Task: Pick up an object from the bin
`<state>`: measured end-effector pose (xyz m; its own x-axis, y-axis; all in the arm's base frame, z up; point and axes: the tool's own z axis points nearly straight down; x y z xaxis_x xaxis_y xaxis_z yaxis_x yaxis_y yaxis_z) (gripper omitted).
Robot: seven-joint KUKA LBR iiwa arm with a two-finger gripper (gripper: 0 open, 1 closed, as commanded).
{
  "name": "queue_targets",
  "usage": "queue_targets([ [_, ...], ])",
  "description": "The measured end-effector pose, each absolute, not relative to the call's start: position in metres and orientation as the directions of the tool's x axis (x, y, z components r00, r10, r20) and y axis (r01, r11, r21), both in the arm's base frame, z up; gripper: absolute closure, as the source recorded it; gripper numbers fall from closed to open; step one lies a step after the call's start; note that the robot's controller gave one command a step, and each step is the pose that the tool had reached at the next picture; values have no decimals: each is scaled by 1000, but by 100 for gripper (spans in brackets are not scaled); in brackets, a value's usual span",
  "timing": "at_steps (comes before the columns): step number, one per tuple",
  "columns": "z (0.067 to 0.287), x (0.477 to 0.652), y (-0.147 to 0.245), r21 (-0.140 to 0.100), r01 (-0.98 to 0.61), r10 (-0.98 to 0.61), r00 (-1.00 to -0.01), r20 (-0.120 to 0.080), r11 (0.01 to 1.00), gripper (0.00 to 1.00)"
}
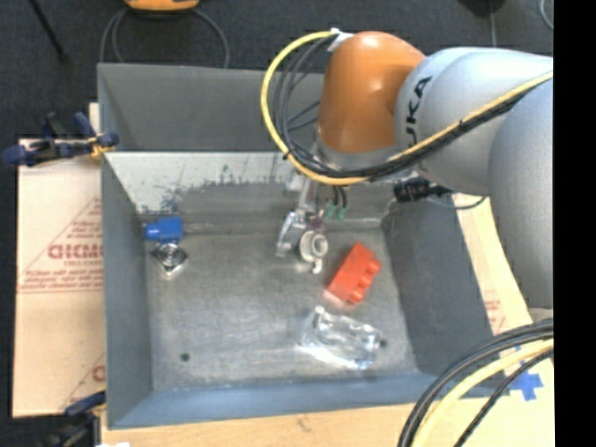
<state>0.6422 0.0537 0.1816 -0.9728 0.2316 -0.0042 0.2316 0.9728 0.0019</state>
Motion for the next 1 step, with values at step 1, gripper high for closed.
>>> queue_targets([
  [1, 87, 629, 17, 5, 184, 184, -983, -14, 983, 0],
])
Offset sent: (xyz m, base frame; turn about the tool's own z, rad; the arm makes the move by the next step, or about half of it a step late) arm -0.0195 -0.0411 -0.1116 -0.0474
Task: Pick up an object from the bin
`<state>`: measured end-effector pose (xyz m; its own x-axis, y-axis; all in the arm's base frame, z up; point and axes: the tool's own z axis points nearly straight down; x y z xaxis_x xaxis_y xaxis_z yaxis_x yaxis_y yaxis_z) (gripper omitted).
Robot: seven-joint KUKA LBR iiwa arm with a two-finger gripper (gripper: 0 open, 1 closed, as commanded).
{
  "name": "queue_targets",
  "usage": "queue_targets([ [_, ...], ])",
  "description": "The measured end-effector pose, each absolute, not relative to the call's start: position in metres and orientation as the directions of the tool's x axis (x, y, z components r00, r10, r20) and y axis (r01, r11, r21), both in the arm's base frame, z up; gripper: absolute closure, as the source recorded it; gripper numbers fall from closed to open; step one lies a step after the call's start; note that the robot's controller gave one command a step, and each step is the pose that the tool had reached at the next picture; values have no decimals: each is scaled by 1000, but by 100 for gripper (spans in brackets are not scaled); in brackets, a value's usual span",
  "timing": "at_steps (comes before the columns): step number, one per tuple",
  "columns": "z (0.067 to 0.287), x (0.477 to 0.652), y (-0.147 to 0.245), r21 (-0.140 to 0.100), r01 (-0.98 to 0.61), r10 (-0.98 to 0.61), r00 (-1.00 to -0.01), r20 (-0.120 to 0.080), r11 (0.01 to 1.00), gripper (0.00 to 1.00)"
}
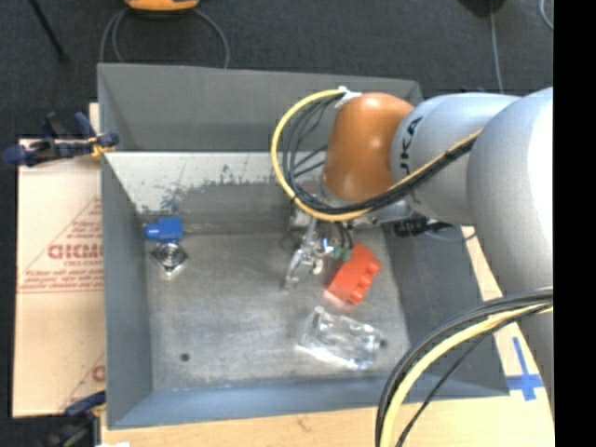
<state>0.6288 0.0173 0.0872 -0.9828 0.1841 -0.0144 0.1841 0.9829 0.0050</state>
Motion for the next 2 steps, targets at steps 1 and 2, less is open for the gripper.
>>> queue_targets([
  [1, 83, 629, -22, 3, 214, 214, -977, -12, 977, 0],
  [2, 83, 632, -57, 4, 279, 279, -960, -11, 960, 0],
])
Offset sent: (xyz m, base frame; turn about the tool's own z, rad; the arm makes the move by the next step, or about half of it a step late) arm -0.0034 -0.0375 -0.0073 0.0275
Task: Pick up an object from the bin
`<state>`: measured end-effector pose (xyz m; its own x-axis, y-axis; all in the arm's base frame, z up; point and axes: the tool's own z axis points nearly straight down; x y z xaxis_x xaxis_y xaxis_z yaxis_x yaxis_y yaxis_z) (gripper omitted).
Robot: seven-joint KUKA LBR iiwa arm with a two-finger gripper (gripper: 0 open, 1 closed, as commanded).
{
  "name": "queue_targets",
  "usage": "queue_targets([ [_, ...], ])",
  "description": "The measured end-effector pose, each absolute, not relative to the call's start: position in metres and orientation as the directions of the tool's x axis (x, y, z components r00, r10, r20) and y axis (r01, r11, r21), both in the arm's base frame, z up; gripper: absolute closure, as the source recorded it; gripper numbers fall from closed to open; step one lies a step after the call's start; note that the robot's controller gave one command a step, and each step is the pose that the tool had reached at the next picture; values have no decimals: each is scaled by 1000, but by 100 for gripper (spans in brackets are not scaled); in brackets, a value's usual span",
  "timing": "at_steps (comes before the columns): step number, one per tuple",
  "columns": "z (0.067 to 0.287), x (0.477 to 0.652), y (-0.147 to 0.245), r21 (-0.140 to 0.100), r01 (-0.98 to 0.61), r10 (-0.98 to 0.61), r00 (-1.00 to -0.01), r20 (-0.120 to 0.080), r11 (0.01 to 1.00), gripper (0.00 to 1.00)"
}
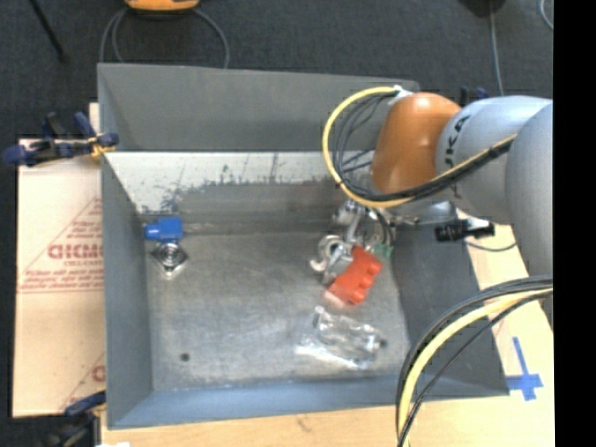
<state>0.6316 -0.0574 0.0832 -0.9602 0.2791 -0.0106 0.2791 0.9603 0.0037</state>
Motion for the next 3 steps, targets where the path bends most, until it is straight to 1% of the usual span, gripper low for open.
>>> queue_targets([
  [1, 84, 633, -57, 5, 280, 280, -960, -14, 960, 100],
  [2, 177, 623, -66, 3, 344, 344, -939, -11, 939, 100],
  [3, 117, 625, -58, -2, 305, 305, -952, 0, 952, 100],
])
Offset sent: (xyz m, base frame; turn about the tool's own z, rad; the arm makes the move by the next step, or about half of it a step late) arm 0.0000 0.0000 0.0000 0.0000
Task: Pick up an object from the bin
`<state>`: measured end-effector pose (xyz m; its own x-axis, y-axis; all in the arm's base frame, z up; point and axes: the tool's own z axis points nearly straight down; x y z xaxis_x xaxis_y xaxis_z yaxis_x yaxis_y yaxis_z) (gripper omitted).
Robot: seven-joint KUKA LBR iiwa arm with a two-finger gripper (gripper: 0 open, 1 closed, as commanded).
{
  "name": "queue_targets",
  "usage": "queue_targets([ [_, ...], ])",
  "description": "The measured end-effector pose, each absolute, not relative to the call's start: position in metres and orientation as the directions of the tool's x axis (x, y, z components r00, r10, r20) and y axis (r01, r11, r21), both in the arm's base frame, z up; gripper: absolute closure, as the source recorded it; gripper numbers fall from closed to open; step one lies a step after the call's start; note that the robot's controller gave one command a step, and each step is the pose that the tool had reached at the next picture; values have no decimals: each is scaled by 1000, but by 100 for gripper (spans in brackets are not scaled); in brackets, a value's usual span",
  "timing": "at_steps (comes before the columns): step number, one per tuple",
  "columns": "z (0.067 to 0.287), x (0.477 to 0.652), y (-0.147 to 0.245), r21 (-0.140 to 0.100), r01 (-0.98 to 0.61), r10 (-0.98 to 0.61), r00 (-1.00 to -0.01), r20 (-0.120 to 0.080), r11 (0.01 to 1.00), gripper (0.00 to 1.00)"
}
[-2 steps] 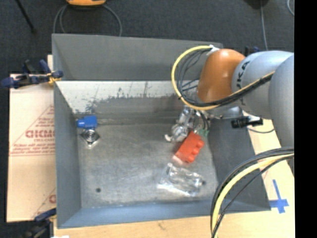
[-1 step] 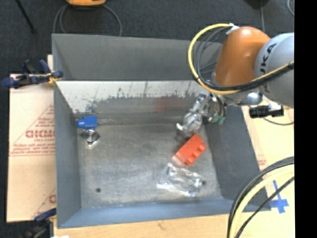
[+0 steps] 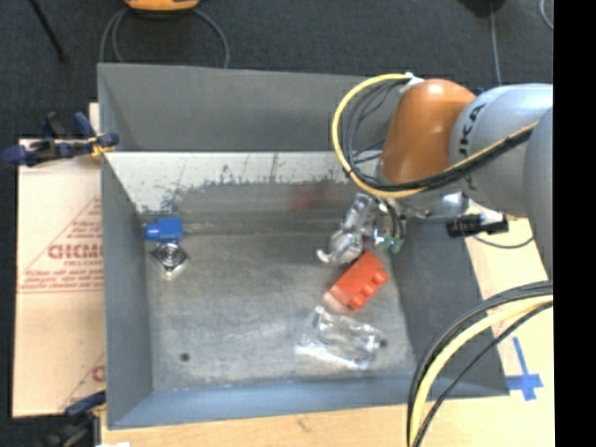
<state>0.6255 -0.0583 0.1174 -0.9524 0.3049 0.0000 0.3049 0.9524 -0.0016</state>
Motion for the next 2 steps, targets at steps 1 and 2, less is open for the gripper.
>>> queue_targets([
  [1, 190, 624, -55, 3, 326, 326, -945, -11, 945, 100],
  [2, 291, 618, -59, 0, 219, 219, -976, -13, 976, 100],
])
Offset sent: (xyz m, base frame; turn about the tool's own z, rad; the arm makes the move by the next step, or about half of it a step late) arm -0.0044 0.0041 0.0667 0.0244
